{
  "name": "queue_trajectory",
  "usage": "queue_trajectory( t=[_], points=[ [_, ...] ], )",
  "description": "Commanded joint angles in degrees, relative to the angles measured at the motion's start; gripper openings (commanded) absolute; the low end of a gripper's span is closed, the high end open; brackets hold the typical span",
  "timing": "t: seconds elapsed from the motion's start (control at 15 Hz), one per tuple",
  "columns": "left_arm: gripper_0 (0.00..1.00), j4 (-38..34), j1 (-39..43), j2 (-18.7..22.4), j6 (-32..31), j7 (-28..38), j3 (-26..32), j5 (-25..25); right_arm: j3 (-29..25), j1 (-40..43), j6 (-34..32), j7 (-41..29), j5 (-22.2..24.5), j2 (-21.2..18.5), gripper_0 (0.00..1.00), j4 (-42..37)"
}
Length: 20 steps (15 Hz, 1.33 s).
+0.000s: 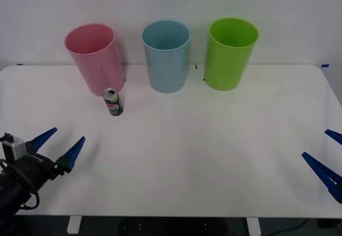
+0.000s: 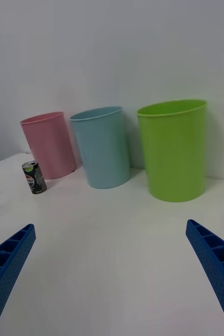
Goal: Grasp the object on the table and drop it into the matching bin: aluminum can to the light blue bin, PET bottle to the pink bin.
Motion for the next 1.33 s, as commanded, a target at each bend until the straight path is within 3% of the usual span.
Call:
queue_trajectory(
  t=[0.07, 0.6, 1.33],
  points=[
    [1.0, 2.2, -2.5, -1.3, 1.5, -0.6, -0.1, -1.9, 0.0, 0.0, 0.0, 0.0, 0.0, 0.0, 1.0, 0.0],
    [1.0, 10.3, -11.1, -7.1, 5.2, -3.1, -0.2, -9.3, 0.0, 0.0, 0.0, 0.0, 0.0, 0.0, 1.0, 0.0],
    [1.0, 24.9, -24.4, -7.4, 12.2, -6.5, -5.5, -9.1, 0.0, 0.0, 0.0, 0.0, 0.0, 0.0, 1.0, 0.0]
  ],
)
